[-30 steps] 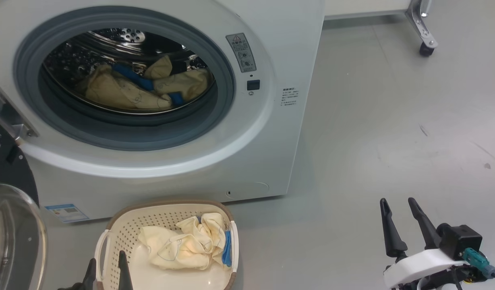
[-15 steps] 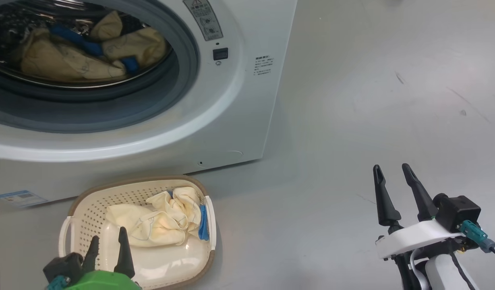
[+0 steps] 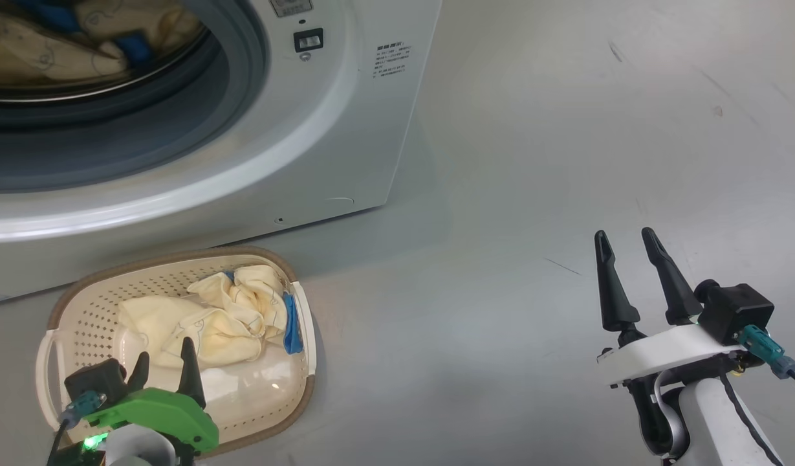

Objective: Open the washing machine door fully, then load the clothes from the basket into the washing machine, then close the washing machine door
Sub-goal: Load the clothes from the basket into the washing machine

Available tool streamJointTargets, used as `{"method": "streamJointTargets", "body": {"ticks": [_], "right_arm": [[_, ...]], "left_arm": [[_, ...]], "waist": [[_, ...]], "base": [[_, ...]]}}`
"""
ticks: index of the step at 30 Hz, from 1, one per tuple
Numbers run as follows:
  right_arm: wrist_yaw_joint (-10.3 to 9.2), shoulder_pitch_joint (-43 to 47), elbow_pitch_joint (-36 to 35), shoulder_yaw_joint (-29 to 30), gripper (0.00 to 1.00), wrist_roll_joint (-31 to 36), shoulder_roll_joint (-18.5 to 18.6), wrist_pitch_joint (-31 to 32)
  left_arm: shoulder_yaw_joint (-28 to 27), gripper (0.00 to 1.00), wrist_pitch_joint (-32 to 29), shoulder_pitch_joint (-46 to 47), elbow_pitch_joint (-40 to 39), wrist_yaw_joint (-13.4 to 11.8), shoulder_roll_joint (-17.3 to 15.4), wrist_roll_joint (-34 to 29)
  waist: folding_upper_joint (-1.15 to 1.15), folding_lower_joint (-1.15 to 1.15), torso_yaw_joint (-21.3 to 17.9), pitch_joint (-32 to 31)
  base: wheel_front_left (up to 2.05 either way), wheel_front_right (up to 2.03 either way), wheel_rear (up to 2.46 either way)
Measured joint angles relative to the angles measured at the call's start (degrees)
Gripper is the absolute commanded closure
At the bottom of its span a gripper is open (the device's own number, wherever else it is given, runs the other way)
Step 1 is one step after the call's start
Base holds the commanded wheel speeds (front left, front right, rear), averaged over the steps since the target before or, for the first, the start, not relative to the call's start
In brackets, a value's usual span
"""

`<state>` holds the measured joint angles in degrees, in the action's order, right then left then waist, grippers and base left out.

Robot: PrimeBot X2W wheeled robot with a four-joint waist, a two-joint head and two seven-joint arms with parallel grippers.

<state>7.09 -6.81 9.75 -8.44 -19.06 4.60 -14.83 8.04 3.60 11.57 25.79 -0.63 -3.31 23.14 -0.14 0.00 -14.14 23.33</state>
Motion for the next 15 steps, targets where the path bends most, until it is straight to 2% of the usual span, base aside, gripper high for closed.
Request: {"method": "streamJointTargets", "body": {"ticks": [15], "right_arm": [[0.00,-2.4,-0.3,-0.2,0.00,0.0,-0.1,0.0]], "left_arm": [[-0.5,0.00,-5.9,6.9,7.6,1.3,0.4,3.7]], "waist": [[0.00,0.00,-1.4,5.4]], "base": [[0.00,0.00,0.00]]}}
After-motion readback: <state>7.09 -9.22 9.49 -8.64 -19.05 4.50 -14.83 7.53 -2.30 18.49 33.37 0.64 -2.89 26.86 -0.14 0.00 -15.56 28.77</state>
